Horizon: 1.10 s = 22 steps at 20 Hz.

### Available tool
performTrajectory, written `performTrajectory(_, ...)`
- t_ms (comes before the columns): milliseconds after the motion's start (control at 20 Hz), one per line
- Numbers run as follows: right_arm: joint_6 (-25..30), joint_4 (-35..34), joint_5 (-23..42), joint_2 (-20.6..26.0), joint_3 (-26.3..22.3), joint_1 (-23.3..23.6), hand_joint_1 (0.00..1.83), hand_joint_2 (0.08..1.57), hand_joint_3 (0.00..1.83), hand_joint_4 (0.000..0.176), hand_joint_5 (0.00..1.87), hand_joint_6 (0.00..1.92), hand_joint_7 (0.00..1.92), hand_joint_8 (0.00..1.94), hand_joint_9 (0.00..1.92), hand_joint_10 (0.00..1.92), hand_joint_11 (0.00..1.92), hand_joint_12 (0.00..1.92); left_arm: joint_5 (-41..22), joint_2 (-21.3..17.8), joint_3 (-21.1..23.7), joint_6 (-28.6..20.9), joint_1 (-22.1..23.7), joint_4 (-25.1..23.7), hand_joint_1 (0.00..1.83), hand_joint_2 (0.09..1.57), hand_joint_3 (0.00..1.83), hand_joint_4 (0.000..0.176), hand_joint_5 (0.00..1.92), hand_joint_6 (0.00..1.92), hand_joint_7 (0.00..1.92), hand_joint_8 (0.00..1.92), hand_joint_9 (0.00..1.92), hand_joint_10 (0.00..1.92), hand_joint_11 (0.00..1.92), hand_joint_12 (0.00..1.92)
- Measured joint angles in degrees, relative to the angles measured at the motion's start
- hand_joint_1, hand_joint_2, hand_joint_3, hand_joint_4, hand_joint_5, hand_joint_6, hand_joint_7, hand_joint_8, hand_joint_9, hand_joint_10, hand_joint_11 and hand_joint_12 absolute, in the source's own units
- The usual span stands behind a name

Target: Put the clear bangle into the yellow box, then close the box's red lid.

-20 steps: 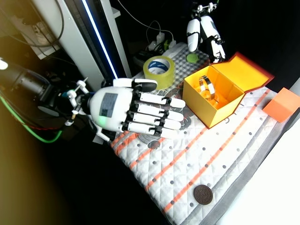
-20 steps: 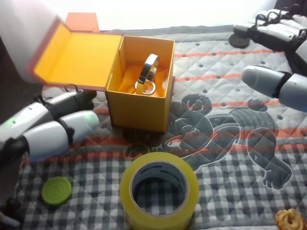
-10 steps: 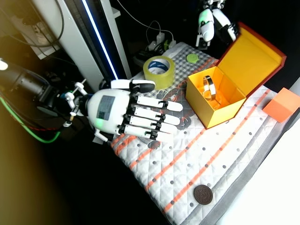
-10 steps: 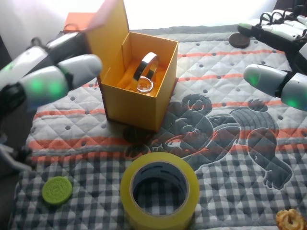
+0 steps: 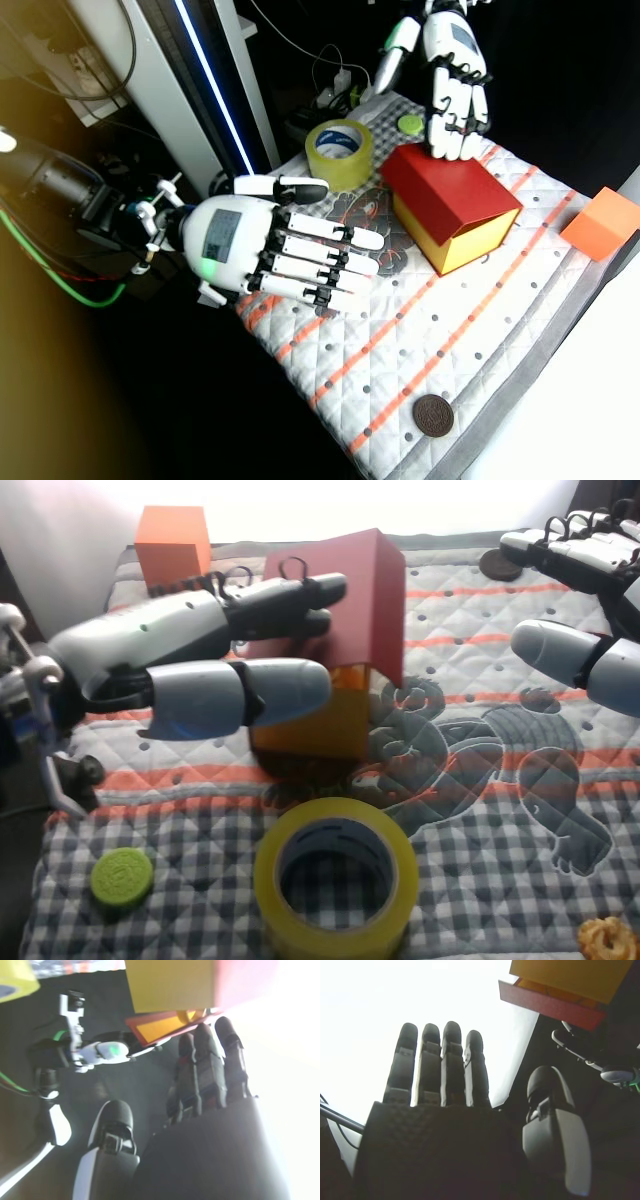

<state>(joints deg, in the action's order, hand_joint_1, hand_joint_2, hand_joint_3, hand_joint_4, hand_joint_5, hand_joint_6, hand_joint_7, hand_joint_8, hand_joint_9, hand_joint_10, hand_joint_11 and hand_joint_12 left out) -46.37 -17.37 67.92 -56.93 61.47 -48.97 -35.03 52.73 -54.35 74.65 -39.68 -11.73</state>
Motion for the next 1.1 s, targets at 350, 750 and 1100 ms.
performTrajectory(350, 0.13, 0.0, -0.02, 0.0, 0.0, -0.2, 0.05, 1.27, 0.0, 0.052, 0.36, 0.01, 0.38, 0.0, 0.27, 0.01, 0.0, 0.35, 2.49, 0.87, -0.52, -2.89, 1.01, -5.29, 0.0, 1.32, 0.0, 0.0, 0.19, 0.01, 0.3, 0.01, 0.31, 0.0, 0.0, 0.56)
performTrajectory(750, 0.42, 1.05, 1.6, 1.62, -0.96, -1.05, 0.08, 1.28, 0.0, 0.06, 0.36, 0.0, 0.38, 0.0, 0.25, 0.0, 0.0, 0.31, -0.11, -0.52, -2.21, -3.37, 1.4, 3.76, 0.0, 1.29, 0.0, 0.0, 0.03, 0.0, 0.29, 0.0, 0.36, 0.0, 0.0, 0.62)
performTrajectory(1100, 0.48, 3.37, 9.2, 5.77, -4.79, -5.77, 0.04, 1.27, 0.0, 0.06, 0.37, 0.0, 0.38, 0.0, 0.27, 0.0, 0.0, 0.41, -11.3, -4.04, -0.52, 0.79, -1.42, 14.93, 0.0, 1.29, 0.0, 0.0, 0.14, 0.0, 0.3, 0.0, 0.45, 0.0, 0.0, 0.61)
